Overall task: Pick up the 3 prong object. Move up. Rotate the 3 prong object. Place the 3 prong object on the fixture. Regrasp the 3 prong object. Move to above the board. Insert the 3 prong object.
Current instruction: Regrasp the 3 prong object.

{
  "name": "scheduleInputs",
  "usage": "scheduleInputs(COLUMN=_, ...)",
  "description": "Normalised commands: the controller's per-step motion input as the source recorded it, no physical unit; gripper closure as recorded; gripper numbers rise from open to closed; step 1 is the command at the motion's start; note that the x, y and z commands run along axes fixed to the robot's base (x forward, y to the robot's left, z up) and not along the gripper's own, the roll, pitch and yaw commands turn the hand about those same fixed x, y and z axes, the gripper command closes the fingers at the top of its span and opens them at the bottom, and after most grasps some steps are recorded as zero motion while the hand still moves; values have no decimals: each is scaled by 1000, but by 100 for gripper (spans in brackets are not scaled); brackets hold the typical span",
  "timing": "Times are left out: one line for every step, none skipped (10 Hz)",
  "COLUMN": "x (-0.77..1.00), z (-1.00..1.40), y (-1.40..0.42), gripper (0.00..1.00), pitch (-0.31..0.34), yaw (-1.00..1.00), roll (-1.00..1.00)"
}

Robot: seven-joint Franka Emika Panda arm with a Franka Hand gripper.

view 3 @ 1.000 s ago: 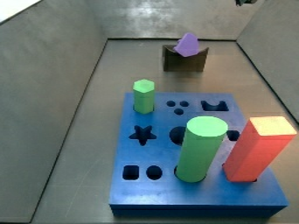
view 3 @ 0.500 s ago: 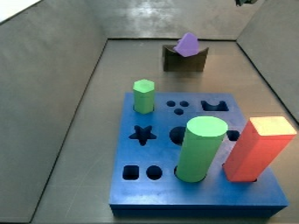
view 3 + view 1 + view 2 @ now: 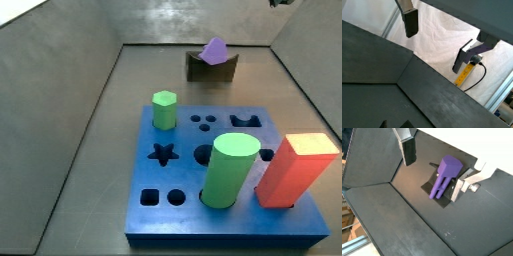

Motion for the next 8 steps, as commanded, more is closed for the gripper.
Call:
scheduleInputs(x=285, z=-1000, y=42, gripper=0, pitch=-30, yaw=160, roll=146)
scheduleInputs(x=287, z=-1000, y=43, gripper=0, pitch=-31, yaw=164, roll=149)
scheduleInputs(x=298, z=-1000, y=33, gripper=0, pitch=-50, yaw=150, roll=146)
scheduleInputs(x=308, z=-1000, y=27, gripper=0, pitch=-49, yaw=120, roll=131)
scheduleInputs(x=325, z=-1000, y=20, gripper=0, pitch=-45, yaw=86, roll=114)
scheduleInputs(x=341, z=-1000, y=15, gripper=0, pitch=-39, yaw=67, roll=101)
scheduleInputs(x=353, z=-1000, y=12, gripper=0, pitch=-34, yaw=58, roll=96)
scheduleInputs(x=373, z=-1000, y=5, gripper=0, pitch=-20, yaw=40, roll=88)
